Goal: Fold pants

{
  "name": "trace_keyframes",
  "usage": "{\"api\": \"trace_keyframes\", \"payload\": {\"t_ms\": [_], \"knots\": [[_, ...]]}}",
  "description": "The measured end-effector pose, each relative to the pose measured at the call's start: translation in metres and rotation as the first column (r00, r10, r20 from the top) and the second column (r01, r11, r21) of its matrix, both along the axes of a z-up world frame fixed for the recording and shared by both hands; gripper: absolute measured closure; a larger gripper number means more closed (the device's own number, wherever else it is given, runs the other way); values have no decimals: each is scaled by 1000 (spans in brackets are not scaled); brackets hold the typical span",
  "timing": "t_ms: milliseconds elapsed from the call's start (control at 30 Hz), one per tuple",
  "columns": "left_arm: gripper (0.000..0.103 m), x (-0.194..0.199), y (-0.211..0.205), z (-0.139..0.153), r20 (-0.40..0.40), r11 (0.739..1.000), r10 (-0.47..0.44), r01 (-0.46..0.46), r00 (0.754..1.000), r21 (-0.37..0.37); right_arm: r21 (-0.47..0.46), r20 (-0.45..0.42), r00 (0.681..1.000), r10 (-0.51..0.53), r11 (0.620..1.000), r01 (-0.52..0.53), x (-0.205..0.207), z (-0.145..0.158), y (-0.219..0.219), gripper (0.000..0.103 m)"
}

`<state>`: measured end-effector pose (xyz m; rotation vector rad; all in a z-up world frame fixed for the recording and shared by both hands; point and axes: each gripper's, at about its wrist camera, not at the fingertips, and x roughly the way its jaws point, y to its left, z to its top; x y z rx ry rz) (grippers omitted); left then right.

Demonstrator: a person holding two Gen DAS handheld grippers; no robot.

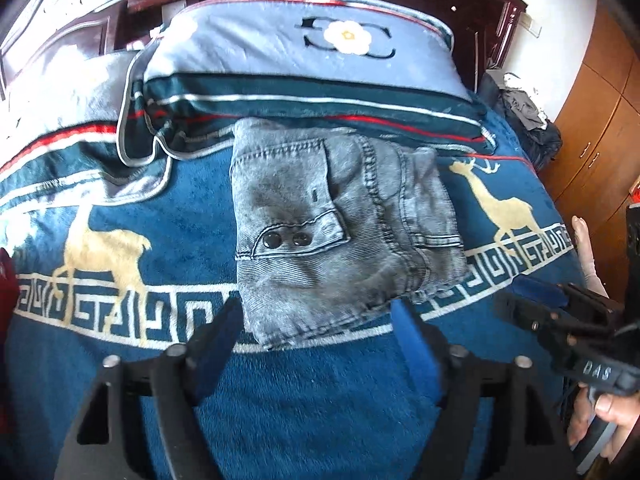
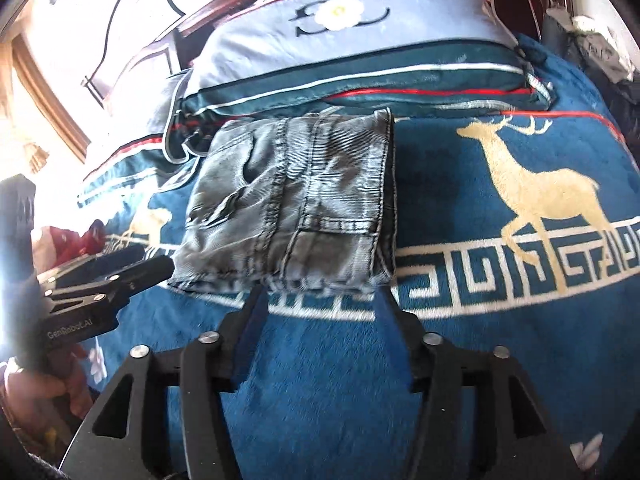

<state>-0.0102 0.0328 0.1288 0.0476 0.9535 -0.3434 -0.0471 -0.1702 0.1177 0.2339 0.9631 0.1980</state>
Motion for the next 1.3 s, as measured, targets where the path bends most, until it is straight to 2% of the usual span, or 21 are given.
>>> {"api": "trace_keyframes", "payload": {"t_ms": [100,167,267,367,600,1067,1300], "knots": [[8,-12,2,11,35,1000,20,-19,999,-15,-46,44,999,-5,999,7,-17,14,7,28],[1,-21,5,19,60,999,32,-30,998,-29,-81,73,997,-13,997,19,-24,22,11,24],[0,-33,12,29,108,998,61,-59,992,-23,-114,116,993,-17,993,30,-37,36,16,19],[0,-39,20,34,109,994,105,-104,988,-16,-152,159,987,-9,988,33,-51,51,23,13],[0,-61,32,48,160,982,184,-188,970,13,-154,167,986,-1,988,27,-68,66,31,11],[0,-101,28,80,256,980,184,-197,949,25,-139,179,984,-11,990,37,-100,86,33,9],[0,-122,23,86,292,972,198,-227,936,68,-133,188,982,-5,991,31,-115,90,33,8]]}}
